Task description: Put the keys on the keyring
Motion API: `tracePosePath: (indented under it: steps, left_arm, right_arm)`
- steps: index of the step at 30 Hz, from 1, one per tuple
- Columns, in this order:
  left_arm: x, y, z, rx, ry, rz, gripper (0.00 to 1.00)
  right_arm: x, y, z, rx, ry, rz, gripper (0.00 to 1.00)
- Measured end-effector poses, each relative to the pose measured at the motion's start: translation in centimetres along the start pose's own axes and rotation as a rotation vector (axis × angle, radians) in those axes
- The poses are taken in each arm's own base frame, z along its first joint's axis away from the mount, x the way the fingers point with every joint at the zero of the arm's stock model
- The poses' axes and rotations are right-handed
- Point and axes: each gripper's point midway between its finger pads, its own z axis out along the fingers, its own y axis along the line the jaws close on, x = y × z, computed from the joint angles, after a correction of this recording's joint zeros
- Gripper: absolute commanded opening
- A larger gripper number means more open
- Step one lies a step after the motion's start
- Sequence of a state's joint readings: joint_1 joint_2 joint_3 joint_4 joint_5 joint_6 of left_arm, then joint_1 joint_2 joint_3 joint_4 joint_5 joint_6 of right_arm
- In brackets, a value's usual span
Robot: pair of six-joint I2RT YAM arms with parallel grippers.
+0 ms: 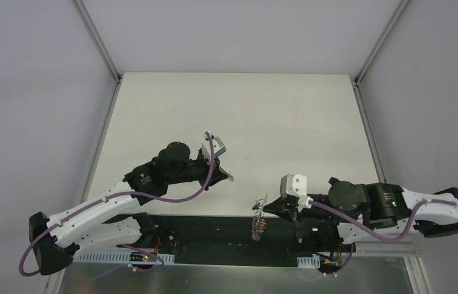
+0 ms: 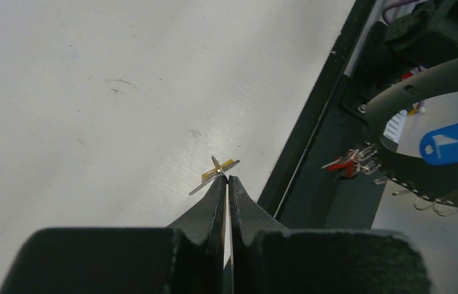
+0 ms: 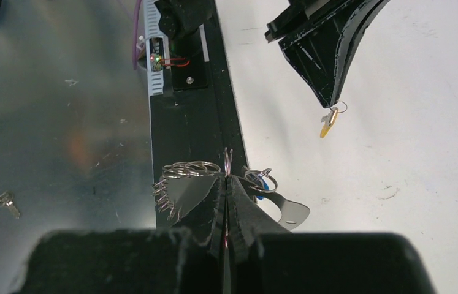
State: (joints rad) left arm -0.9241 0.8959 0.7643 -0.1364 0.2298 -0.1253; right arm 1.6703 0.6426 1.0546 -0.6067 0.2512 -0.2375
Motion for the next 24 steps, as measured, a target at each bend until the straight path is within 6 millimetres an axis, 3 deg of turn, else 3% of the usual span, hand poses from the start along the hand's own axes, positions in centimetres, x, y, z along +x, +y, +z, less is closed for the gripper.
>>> tracePosePath:
  steps: [6, 14, 19, 24]
  left_arm:
    - [-0.6, -2.7, -2.1, 0.136, -0.025, 0.02, 0.0]
    - [-3.7, -6.2, -6.0, 0.288, -0.11, 0.06, 0.0]
    - [-4.2, -7.4, -7.5, 0.352, -0.138, 0.088, 0.0]
    - [-4.1, -8.1, -8.5, 0.39, -0.15, 0.115, 0.0]
  right_arm:
    - [1.0, 1.0, 1.5, -0.05, 0.065, -0.07, 0.0]
    - [0.9, 1.3, 3.0, -0.073, 0.106, -0.185, 0.0]
    - [1.2, 1.1, 3.9, -0.077, 0.128, -0.271, 0.0]
    - [0.2, 0.7, 4.5, -0.065, 0.091, -0.357, 0.0]
